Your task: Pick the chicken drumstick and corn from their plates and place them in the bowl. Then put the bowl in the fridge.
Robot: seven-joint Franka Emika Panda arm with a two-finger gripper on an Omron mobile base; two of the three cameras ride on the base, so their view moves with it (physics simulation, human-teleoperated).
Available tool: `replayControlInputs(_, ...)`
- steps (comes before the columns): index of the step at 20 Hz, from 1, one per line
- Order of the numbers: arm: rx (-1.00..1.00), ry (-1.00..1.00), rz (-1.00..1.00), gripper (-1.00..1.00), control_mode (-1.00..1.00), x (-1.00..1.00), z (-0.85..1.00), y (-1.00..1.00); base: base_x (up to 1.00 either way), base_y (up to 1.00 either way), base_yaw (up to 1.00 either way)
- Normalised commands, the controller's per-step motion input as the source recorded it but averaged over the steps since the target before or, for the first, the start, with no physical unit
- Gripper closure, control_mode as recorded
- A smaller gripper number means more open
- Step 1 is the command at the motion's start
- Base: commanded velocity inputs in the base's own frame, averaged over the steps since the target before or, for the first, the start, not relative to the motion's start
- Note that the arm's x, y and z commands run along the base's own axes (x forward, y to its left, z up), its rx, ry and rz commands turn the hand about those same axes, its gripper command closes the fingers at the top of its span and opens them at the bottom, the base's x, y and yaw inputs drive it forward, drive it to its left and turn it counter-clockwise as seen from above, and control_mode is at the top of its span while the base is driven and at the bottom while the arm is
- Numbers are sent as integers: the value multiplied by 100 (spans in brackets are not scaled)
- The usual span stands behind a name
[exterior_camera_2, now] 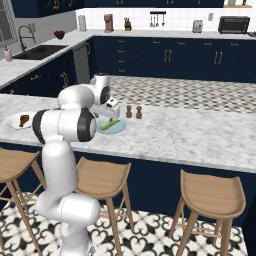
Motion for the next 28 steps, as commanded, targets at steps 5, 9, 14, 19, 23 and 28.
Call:
replayControlInputs(5,0,0,-2,-100,-100,60,-40,7,0,0,0)
replayControlInputs(9,0,0,-4,-100,-100,58,-31,10,0,0,0)
replayControlInputs(14,0,0,-2,-100,-100,43,-33,11,0,0,0)
replayControlInputs(19,0,1,0,-100,-100,12,-31,4,0,0,0)
replayControlInputs(23,0,3,0,-100,-100,14,-37,4,0,0,0)
replayControlInputs(28,0,0,0,-100,-100,41,-9,0,0,0,0)
